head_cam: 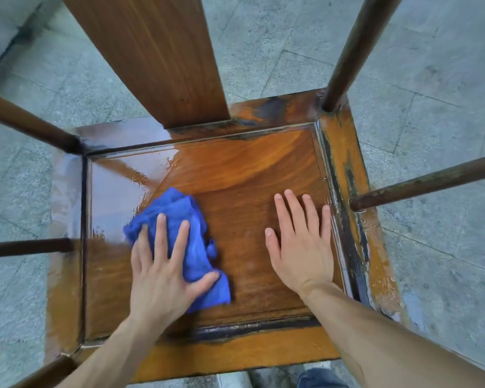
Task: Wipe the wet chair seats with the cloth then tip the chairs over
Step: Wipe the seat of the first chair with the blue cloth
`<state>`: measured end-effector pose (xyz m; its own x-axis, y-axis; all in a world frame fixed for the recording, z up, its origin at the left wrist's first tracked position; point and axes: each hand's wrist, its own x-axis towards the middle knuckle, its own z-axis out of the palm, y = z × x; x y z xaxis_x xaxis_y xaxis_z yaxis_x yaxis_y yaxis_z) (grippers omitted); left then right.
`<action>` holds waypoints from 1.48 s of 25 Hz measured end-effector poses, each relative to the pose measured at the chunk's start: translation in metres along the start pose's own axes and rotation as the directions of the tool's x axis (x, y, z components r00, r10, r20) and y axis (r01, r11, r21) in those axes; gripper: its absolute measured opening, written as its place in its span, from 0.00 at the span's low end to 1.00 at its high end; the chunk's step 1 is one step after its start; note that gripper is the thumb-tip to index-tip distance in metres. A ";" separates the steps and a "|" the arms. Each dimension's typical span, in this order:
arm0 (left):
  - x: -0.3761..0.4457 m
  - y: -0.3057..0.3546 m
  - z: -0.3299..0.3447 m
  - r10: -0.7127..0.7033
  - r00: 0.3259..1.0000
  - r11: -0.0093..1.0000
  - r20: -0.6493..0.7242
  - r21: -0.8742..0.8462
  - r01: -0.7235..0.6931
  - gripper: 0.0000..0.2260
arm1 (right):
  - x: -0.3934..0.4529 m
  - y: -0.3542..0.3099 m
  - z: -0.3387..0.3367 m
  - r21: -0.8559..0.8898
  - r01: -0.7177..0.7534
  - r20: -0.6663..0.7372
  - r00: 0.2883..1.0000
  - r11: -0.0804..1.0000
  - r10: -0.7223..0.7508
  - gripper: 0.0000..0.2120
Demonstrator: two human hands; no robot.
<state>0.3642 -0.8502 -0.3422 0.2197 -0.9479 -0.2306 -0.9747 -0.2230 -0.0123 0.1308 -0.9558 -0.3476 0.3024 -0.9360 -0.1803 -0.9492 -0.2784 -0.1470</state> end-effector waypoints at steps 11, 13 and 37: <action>0.193 0.069 -0.025 0.120 0.935 0.979 -0.333 -0.115 -0.166 0.23 | 0.007 -0.001 0.008 0.029 0.011 0.024 1.000 1.000 -0.012 0.32; 0.210 0.114 -0.028 0.251 0.907 0.954 -0.338 -0.076 -0.292 0.23 | 0.009 0.000 0.009 0.025 0.007 0.019 1.000 1.000 -0.007 0.33; 0.202 0.148 -0.047 0.680 0.733 0.720 0.007 -0.197 -0.666 0.24 | 0.009 0.003 0.019 -0.022 -0.027 -0.080 0.997 0.999 0.025 0.28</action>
<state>0.2659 -1.0859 -0.3450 -0.5022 -0.8448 -0.1847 -0.8399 0.4258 0.3364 0.1323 -0.9614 -0.3682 0.2708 -0.9568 -0.1060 -0.9586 -0.2579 -0.1210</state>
